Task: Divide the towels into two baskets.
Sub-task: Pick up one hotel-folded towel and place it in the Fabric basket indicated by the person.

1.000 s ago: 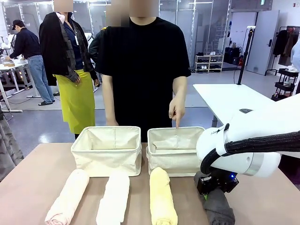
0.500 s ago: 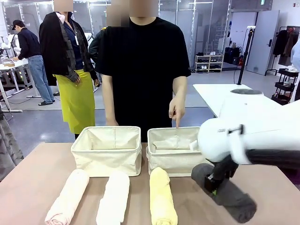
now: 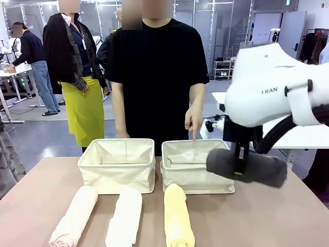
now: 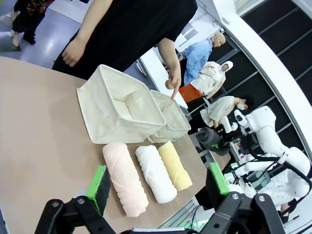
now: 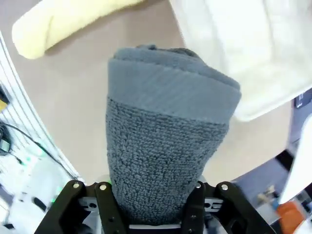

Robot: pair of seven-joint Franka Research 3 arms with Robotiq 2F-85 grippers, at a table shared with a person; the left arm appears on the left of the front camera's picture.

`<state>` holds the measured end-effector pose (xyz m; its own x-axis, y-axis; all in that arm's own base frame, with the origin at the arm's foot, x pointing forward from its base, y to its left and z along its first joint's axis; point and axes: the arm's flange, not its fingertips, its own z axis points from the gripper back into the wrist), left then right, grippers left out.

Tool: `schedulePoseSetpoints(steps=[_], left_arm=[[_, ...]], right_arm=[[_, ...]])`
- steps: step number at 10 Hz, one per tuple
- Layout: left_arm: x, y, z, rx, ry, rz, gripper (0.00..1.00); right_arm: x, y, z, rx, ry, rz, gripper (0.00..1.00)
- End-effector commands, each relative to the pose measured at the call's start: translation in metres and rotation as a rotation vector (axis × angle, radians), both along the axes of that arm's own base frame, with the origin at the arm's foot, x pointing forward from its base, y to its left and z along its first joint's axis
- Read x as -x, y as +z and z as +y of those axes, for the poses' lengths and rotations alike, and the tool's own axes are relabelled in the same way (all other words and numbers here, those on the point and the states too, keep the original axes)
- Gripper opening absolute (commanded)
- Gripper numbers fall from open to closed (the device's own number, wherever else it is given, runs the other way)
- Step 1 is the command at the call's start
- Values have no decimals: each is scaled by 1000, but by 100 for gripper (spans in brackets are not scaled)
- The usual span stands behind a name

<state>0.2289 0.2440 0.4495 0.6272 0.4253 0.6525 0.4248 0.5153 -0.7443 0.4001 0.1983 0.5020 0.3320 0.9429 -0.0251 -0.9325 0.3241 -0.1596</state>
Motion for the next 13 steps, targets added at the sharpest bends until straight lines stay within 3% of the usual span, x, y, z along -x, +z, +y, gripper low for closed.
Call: schedulePoseSetpoints(steps=[1, 4, 5, 6, 8, 13], left_arm=[[3, 2, 1, 3, -3, -11, 100], [3, 2, 1, 3, -3, -11, 100], [3, 2, 1, 3, -3, -11, 100], [3, 2, 1, 3, -3, -11, 100], [3, 2, 1, 3, -3, -11, 100], [3, 2, 1, 3, -3, -11, 100]], right_arm=[[-20, 26, 19, 42, 222, -57, 39], [-72, 41, 48, -17, 364, -70, 39], [-75, 30, 52, -16, 338, -102, 39], [-52, 43, 50, 30, 331, -77, 39], [-52, 43, 50, 30, 331, -77, 39], [-138, 3, 74, 77, 465, 4, 39]])
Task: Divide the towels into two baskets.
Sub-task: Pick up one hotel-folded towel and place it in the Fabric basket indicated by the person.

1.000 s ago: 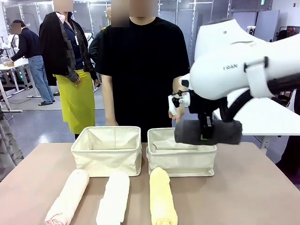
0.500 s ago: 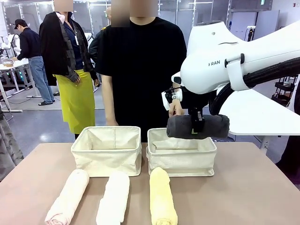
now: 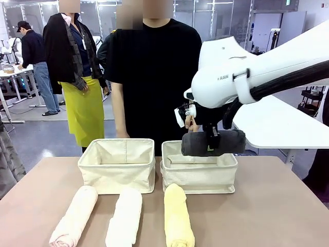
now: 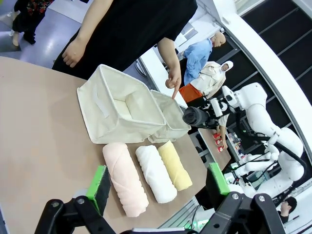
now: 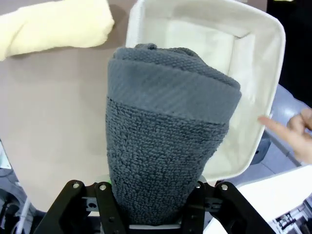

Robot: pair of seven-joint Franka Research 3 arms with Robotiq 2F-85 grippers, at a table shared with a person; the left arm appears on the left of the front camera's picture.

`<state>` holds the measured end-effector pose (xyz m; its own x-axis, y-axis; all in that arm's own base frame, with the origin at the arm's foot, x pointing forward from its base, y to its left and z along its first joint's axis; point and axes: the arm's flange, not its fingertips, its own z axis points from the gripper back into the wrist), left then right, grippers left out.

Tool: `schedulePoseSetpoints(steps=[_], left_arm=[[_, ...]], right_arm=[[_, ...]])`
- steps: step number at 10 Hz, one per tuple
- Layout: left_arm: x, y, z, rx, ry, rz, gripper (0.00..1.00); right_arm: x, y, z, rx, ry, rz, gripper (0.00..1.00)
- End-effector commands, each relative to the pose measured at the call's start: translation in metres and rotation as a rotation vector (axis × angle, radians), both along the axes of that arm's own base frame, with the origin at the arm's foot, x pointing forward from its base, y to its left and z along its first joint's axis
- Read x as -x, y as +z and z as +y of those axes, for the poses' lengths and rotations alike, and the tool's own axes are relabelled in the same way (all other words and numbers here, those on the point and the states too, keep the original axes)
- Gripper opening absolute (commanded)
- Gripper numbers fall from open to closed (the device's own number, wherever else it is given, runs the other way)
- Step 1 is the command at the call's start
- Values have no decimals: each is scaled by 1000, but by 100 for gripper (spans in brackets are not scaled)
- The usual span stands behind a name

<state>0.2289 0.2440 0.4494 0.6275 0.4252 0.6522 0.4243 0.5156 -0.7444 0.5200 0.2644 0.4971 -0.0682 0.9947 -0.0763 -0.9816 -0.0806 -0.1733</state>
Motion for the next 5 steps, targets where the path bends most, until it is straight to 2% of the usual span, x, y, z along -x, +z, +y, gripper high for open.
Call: schedulePoseSetpoints(steps=[1, 5], left_arm=[[3, 2, 1, 3, -4, -11, 100], [3, 2, 1, 3, -4, -11, 100]], right_arm=[[-33, 0, 9, 9, 48, -17, 39], [-81, -28, 18, -43, 36, -6, 39]])
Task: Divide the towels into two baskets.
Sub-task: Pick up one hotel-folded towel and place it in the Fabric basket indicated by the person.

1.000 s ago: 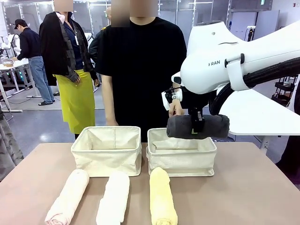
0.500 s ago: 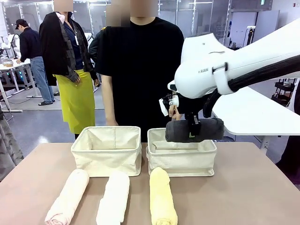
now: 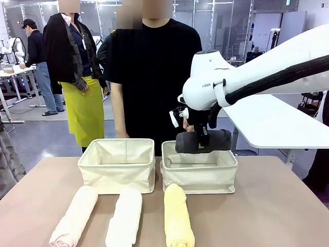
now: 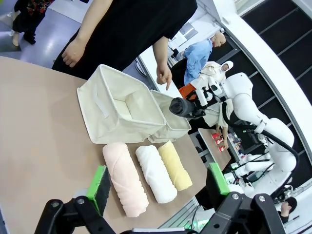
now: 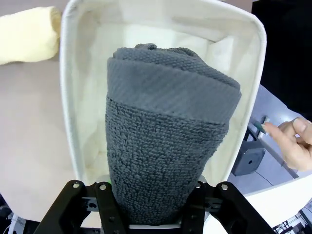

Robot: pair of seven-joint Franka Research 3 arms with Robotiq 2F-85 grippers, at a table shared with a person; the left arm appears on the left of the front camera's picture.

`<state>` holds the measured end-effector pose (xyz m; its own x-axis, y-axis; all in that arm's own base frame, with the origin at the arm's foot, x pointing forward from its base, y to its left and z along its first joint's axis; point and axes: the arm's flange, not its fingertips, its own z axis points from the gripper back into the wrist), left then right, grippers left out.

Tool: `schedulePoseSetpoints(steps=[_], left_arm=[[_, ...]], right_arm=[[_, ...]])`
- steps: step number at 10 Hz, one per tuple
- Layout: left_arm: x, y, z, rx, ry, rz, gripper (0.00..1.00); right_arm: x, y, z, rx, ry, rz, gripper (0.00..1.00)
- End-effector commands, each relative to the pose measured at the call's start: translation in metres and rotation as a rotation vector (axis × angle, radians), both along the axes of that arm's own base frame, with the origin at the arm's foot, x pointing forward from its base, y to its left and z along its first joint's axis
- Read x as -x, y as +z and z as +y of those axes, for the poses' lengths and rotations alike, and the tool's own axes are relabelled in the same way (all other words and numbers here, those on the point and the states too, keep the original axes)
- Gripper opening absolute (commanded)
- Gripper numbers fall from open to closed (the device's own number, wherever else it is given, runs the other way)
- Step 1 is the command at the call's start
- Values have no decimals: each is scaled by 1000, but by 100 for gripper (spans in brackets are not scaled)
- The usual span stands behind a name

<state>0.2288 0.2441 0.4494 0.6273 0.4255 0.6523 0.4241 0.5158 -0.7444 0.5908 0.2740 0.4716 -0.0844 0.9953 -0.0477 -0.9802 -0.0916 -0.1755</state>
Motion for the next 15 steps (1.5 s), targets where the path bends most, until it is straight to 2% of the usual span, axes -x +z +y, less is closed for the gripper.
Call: schedulePoseSetpoints(steps=[1, 4, 6, 8, 12, 13, 15], left_arm=[[2, 2, 0, 3, -4, -11, 100], [2, 2, 0, 3, -4, -11, 100], [2, 2, 0, 3, -4, -11, 100], [2, 2, 0, 3, -4, -11, 100], [2, 2, 0, 3, -4, -11, 100], [2, 2, 0, 3, -4, -11, 100], [2, 2, 0, 3, -4, -11, 100]], right_arm=[[-22, -13, 13, -25, 10, 2, 39], [-36, -33, 19, -5, 31, -3, 39], [-44, -44, 18, -2, 52, -5, 64], [-50, -47, 16, -12, 36, -1, 100], [-45, -49, 12, -20, 35, 7, 100], [-40, -52, 3, -7, -3, 17, 100], [-48, -48, 16, -16, 15, 9, 100]])
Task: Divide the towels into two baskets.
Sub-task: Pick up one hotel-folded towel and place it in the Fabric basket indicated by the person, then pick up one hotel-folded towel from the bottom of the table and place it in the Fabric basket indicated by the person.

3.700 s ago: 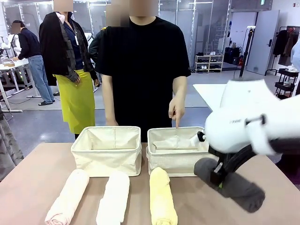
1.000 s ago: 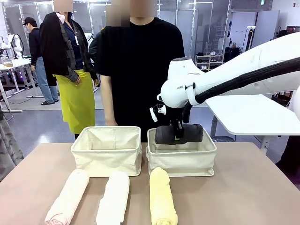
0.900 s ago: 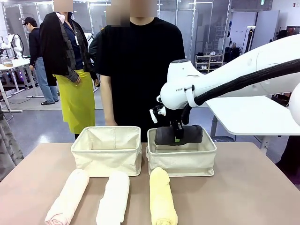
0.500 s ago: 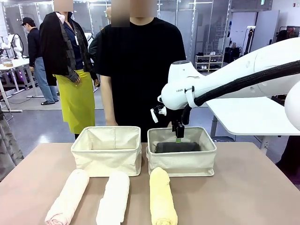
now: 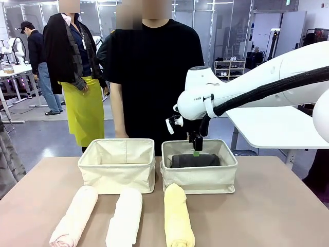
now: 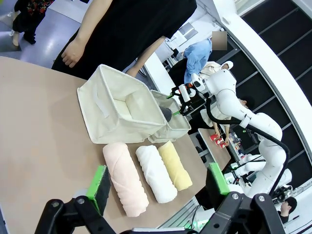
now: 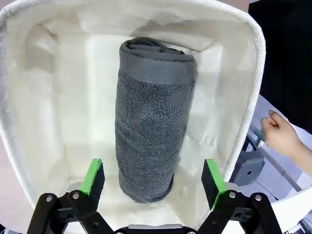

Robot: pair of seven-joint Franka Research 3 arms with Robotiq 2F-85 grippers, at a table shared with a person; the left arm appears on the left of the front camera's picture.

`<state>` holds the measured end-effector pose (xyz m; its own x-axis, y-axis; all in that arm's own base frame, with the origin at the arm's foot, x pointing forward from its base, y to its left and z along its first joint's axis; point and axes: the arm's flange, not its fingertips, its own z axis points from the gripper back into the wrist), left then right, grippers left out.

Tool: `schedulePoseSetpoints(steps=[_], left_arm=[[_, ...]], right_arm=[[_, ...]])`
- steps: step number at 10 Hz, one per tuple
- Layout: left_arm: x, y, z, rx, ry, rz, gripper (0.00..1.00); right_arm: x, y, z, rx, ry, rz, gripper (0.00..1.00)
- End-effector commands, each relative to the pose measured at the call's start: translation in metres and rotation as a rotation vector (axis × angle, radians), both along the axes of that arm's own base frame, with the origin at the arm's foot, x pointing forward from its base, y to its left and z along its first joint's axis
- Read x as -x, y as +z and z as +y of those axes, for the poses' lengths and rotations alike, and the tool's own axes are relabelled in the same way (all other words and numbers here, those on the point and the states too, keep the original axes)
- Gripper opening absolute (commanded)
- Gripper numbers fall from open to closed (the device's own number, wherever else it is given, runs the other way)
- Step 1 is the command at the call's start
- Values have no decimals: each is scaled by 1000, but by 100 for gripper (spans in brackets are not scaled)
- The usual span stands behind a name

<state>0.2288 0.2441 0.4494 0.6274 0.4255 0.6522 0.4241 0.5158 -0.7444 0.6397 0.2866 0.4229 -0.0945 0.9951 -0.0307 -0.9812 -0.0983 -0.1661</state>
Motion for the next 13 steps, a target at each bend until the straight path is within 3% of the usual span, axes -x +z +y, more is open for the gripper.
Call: schedulePoseSetpoints(steps=[1, 11, 13], left_arm=[[2, 2, 0, 3, -4, -11, 100], [2, 2, 0, 3, -4, -11, 100], [2, 2, 0, 3, -4, -11, 100]], right_arm=[[1, 1, 3, 0, 5, -2, 100], [1, 1, 3, -2, 5, 0, 100], [36, 43, 3, 16, -44, -49, 100]])
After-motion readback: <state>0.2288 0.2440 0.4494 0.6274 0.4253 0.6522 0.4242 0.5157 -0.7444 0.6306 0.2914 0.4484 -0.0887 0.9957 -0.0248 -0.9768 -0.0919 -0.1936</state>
